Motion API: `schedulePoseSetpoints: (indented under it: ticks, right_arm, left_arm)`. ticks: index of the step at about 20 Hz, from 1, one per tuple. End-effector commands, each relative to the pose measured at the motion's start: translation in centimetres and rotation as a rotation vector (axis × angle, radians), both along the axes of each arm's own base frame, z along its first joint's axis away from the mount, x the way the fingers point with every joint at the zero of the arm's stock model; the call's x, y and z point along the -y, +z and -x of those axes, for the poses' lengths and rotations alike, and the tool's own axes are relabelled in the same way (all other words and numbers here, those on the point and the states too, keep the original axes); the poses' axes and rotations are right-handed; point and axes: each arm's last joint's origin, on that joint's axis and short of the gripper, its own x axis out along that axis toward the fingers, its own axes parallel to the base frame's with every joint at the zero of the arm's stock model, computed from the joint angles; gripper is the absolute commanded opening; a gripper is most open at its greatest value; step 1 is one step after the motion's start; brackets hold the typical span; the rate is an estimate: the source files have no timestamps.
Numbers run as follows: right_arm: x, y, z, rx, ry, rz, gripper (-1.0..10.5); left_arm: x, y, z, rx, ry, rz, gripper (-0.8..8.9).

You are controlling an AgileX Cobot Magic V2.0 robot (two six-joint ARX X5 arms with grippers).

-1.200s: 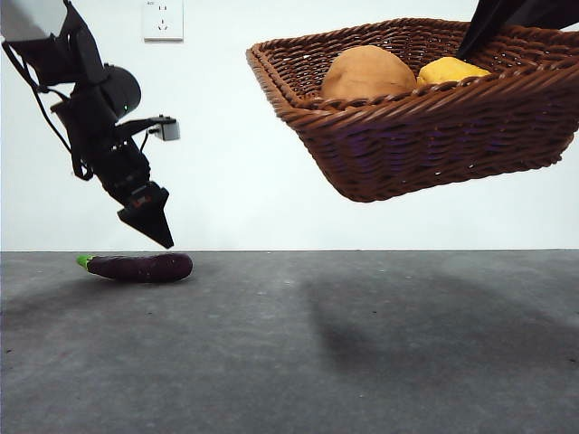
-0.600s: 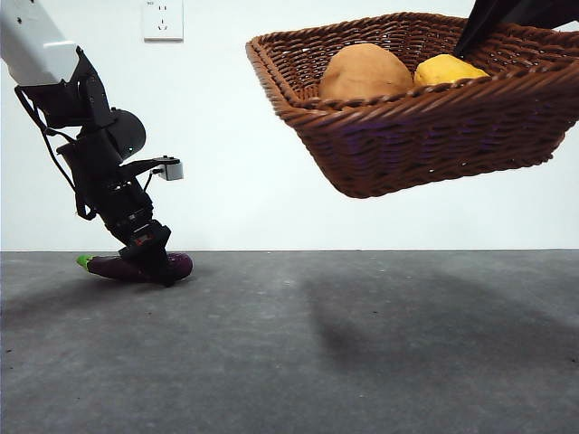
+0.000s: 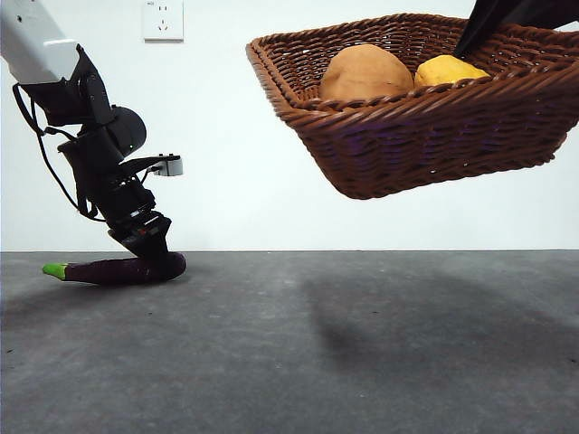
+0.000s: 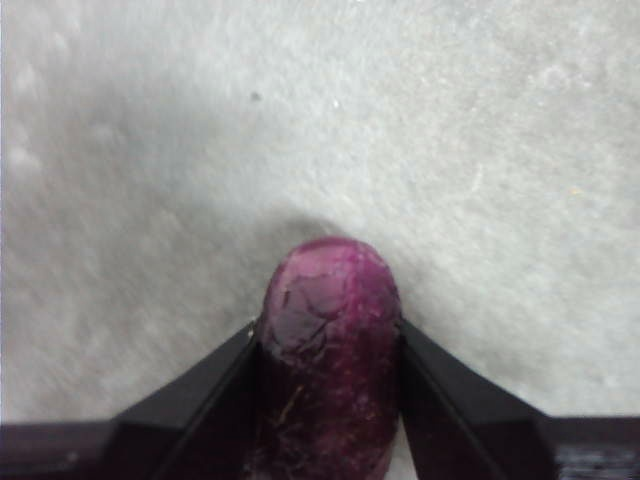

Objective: Help me put the vegetables on the table into the basket

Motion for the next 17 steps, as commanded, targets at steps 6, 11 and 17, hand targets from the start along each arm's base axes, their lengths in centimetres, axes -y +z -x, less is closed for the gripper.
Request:
schedulePoseSetpoints:
  ticks: [6, 11, 17]
  right_arm:
    - [-0.6, -2.5, -2.2, -0.127, -0.005, 0.015, -0.1]
    - [-1.3, -5.8, -4.8, -0.244, 0.006, 0.032, -0.1]
    - [-2.3, -8.3, -6.2, -0.349, 0.094, -0.029, -0.1]
  left_arm:
    - [0.5, 9.7, 4.0, 0.045, -0.002, 0.19, -0.06]
    - [3.9, 15.1, 10.1, -0.051, -0.196, 0.265, -0.05]
    - [9.6, 20.3, 17.6, 0.066, -0.434, 0.156, -0.06]
